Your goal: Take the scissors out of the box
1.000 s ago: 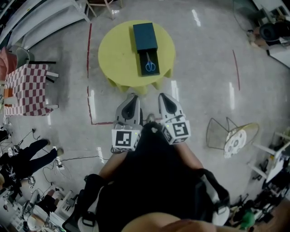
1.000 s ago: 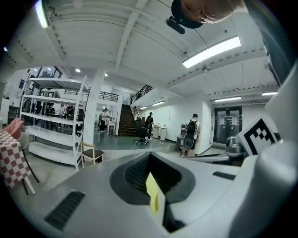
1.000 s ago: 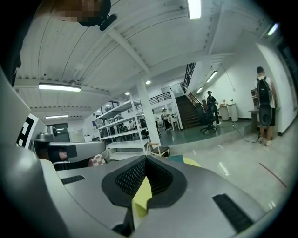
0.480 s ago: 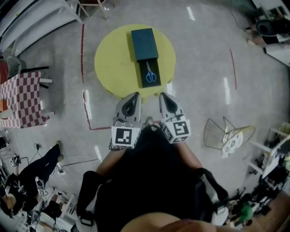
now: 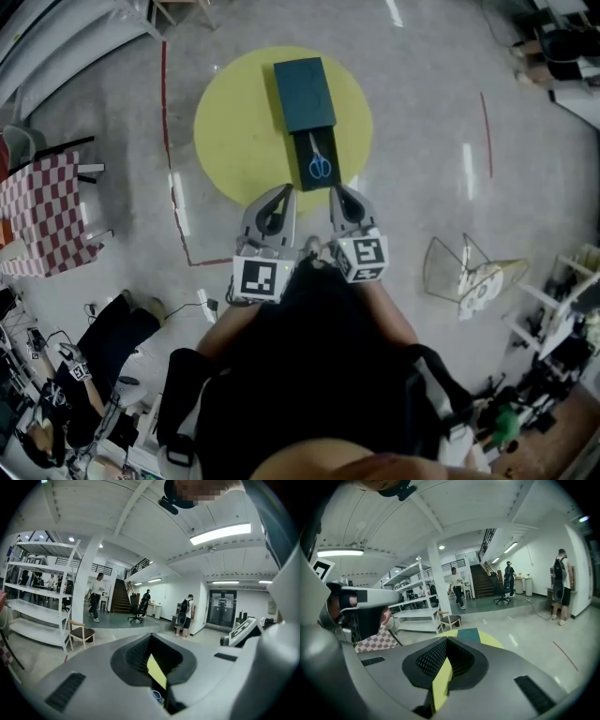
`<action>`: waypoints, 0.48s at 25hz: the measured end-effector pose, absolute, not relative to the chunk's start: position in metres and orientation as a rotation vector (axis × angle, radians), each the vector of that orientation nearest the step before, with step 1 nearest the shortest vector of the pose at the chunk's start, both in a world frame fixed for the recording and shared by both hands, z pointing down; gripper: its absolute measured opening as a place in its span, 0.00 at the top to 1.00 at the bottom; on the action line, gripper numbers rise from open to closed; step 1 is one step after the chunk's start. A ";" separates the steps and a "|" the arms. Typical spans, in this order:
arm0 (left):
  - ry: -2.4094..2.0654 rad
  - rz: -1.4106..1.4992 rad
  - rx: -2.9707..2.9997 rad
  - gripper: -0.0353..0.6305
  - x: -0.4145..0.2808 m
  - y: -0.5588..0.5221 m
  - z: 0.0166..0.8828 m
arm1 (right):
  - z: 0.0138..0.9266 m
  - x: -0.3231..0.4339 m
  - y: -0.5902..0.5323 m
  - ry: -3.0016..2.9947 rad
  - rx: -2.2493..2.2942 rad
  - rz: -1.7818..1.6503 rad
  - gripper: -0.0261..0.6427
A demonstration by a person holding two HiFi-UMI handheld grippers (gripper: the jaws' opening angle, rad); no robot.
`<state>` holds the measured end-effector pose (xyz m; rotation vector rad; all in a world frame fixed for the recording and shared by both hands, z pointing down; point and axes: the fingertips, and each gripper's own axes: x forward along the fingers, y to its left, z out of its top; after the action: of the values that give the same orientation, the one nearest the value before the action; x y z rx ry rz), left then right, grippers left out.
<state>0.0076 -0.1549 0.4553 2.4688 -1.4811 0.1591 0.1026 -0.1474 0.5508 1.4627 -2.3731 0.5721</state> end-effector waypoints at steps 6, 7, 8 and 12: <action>-1.464 0.172 2.465 0.96 -0.001 -0.179 0.465 | 0.593 0.092 -0.166 -2.293 1.446 0.650 0.96; -1.464 0.169 2.463 0.96 -0.003 -0.182 0.466 | 0.602 0.091 -0.169 -2.275 1.444 0.660 0.96; -1.464 0.165 2.460 0.96 -0.004 -0.185 0.466 | 0.611 0.090 -0.171 -2.253 1.435 0.668 0.96; -1.459 0.166 2.448 0.96 -0.010 -0.194 0.471 | 0.651 0.091 -0.180 -2.165 1.413 0.701 0.96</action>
<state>-0.0104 -0.1940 0.4706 2.4477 -1.4594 0.1656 0.0913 -0.1797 0.6514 1.4129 -2.1647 0.7011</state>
